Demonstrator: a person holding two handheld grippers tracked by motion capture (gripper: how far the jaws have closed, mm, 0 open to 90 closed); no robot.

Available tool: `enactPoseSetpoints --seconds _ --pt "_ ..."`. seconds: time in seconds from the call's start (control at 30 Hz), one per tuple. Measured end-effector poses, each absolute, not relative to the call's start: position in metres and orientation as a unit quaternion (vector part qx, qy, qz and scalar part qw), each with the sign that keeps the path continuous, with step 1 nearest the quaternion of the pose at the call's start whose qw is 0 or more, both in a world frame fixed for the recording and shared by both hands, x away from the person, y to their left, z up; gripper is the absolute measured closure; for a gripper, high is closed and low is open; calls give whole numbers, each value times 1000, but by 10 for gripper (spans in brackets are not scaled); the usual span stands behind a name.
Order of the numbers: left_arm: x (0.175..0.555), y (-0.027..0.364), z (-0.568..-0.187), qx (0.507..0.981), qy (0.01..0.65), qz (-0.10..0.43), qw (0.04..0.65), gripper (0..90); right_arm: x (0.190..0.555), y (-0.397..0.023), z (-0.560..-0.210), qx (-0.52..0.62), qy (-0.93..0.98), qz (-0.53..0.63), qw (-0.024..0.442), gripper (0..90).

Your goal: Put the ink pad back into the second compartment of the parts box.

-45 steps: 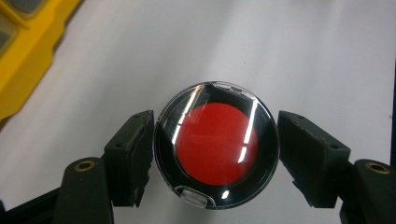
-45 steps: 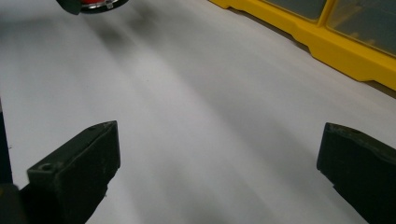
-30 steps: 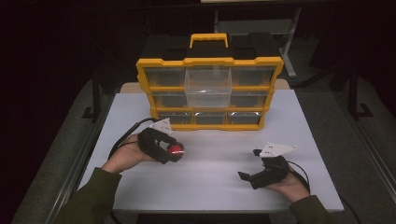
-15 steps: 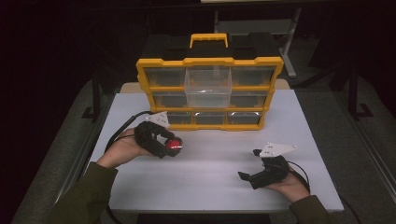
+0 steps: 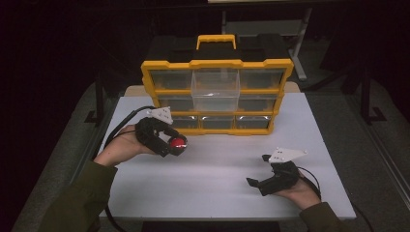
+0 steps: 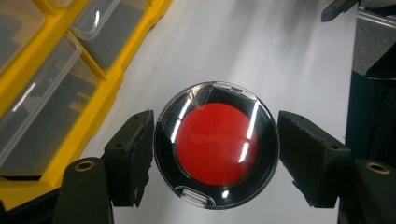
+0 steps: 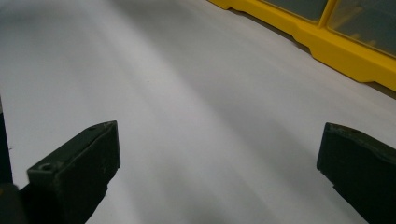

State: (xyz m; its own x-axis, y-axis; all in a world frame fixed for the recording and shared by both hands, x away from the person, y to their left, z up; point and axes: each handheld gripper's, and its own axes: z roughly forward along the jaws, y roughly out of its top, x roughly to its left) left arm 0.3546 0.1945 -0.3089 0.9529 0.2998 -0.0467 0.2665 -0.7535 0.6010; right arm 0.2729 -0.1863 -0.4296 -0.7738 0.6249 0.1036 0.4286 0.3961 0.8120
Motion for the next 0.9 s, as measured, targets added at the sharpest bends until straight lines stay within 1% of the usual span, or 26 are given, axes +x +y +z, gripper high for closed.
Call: enactPoseSetpoints --seconds 0.9 --pt "373 203 -227 934 142 37 327 294 273 -186 -430 320 827 449 109 0"
